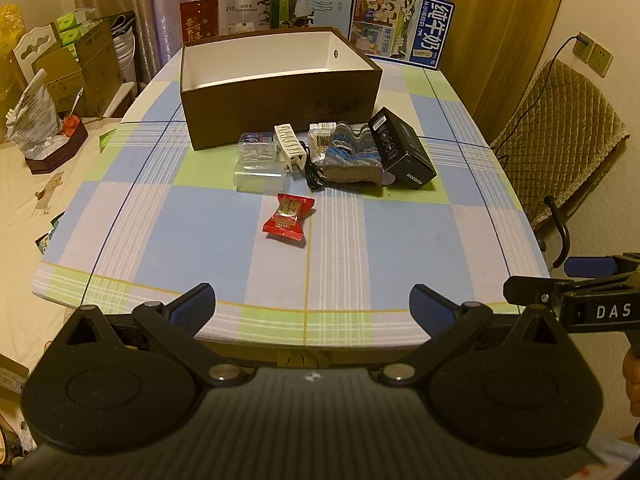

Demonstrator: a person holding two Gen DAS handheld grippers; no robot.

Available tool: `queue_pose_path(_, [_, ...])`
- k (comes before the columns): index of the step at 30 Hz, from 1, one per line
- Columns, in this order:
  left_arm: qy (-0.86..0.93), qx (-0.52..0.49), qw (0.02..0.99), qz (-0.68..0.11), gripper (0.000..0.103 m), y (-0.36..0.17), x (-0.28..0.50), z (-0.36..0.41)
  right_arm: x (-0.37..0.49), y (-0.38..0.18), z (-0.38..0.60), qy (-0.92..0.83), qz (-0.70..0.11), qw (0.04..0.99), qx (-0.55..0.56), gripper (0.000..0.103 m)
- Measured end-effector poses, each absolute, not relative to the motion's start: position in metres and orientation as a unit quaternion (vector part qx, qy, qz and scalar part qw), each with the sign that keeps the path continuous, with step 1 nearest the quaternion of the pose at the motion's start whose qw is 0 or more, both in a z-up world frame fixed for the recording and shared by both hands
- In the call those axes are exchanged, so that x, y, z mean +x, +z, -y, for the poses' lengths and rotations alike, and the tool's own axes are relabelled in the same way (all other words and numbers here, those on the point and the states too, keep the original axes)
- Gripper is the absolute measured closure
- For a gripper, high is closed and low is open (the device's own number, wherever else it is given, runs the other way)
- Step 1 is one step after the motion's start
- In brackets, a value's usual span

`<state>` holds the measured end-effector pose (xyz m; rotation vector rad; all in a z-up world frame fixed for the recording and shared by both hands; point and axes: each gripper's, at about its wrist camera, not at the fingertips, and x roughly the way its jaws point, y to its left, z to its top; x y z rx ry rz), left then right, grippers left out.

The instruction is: Organize objects

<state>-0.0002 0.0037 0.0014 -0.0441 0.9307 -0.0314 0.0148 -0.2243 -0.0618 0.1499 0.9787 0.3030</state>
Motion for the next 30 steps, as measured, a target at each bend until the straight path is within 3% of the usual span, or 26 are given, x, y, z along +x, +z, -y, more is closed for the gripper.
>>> queue_pose_path(30, [-0.011,-0.018,0.892,-0.451,0.001,-0.0001,-0.004,-0.006,0.0156,-0.0628,0.2209,0.145,-0.472,0.867,0.065,0.002])
